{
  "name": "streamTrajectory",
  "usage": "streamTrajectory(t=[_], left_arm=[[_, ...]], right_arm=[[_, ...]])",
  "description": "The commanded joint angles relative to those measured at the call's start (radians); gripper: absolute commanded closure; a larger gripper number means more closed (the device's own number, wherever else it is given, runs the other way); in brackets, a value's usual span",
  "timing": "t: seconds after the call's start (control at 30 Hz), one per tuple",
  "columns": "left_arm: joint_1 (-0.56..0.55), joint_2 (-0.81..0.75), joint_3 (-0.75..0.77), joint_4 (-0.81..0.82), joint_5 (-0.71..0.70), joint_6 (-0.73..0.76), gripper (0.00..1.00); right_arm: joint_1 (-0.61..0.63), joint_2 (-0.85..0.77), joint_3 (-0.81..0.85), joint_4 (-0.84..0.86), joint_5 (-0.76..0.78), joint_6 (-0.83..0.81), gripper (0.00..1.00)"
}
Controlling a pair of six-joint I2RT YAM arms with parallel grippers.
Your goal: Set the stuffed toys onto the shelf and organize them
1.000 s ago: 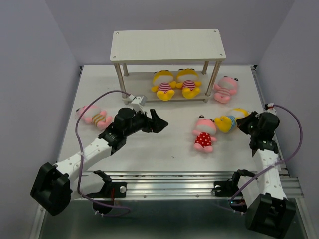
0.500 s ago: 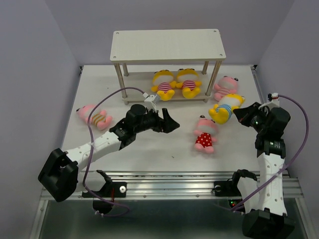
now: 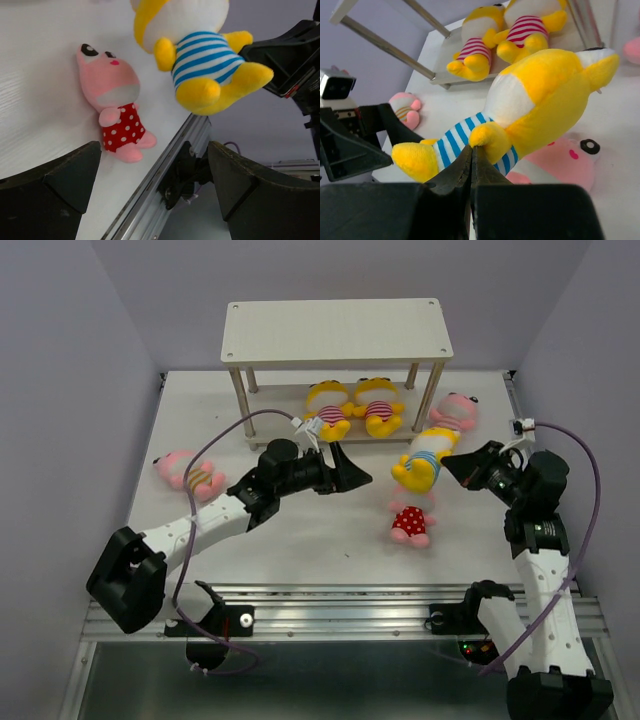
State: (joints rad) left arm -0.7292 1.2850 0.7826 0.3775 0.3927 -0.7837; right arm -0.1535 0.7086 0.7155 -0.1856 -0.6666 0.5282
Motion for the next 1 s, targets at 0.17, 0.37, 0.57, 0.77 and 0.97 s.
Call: streamTrajectory(t=[0.17,0.37,0.57,0.77,0.97], left_arm=[[-0.004,0.128,0.116,0.198,0.121,-0.206,0.01],[-0.010,0.139,0.093,0.221,0.124,-0.229,0.01],[-0.012,0.148,0.055,0.285,0.138,-0.256,0.01],[-0.013,0.189,0.067,0.330,0.166,-0.279,0.11],[-0.013,0.198,0.075,0.336,0.152,-0.279,0.14]], right_arm=[[0.216,0.045,0.019,0.149,0.099,0.009,0.99],[0.293,0.094,0.018,0.210,0.171,0.009,0.99],[0.322,0.112,0.010,0.256,0.211,0.026,0.99],[0.344,0.117,0.012,0.265,0.231,0.033,0.99],[0.353,0.108,0.015,0.265,0.220,0.033,0.99]])
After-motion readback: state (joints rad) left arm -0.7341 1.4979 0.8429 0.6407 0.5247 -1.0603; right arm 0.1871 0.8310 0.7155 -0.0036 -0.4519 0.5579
